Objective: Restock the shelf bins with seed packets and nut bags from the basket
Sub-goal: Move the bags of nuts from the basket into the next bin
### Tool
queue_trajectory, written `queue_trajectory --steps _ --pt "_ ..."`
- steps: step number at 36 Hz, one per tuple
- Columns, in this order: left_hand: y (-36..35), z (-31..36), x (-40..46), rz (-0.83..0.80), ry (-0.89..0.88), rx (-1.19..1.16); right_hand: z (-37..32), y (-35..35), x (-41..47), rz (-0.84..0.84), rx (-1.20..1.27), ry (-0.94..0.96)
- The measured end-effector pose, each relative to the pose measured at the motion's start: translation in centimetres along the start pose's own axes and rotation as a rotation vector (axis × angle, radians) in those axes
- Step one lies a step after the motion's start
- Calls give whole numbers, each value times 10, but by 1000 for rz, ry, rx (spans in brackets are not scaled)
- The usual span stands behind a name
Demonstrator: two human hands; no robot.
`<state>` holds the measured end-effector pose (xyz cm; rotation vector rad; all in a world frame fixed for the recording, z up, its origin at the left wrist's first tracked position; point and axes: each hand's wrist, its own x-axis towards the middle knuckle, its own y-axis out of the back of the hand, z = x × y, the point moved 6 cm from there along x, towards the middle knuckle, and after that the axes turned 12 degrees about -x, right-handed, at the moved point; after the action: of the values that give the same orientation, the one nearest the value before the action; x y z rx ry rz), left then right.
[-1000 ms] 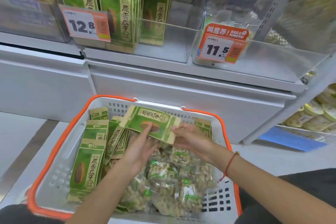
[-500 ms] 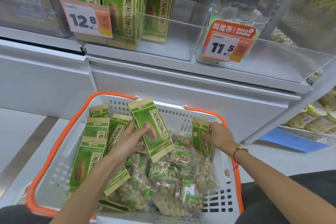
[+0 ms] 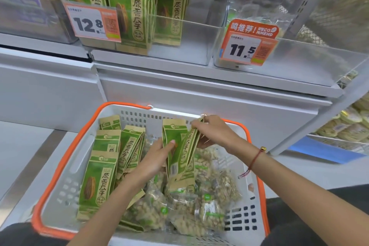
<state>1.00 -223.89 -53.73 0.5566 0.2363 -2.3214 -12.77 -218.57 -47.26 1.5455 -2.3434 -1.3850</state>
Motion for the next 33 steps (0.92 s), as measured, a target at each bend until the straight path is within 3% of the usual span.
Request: queue_trajectory --steps 4,9,14,18,23,25,28,31,33 --pt "-1 -8 -1 -7 118 -45 -1 0 -1 -31 -128 12" --pt "-2 2 -2 -24 74 10 -7 18 -1 179 -555 94" --pt "-14 13 -7 -100 -10 252 -3 8 0 74 -431 76" --pt "-24 4 -9 -219 -16 257 2 -6 6 -25 -322 46" --pt "-21 -5 -6 -7 -206 445 8 -21 7 -156 -107 -29" --pt "-17 -7 -4 32 -238 391 3 -21 4 -220 4 -19" --pt "-9 -14 1 -17 -137 128 -4 -6 3 -264 116 19" --pt "0 -14 -1 -94 -14 -130 -5 18 8 -164 -4 37" --pt "7 -9 0 -122 18 -220 -3 22 10 -197 -164 62"
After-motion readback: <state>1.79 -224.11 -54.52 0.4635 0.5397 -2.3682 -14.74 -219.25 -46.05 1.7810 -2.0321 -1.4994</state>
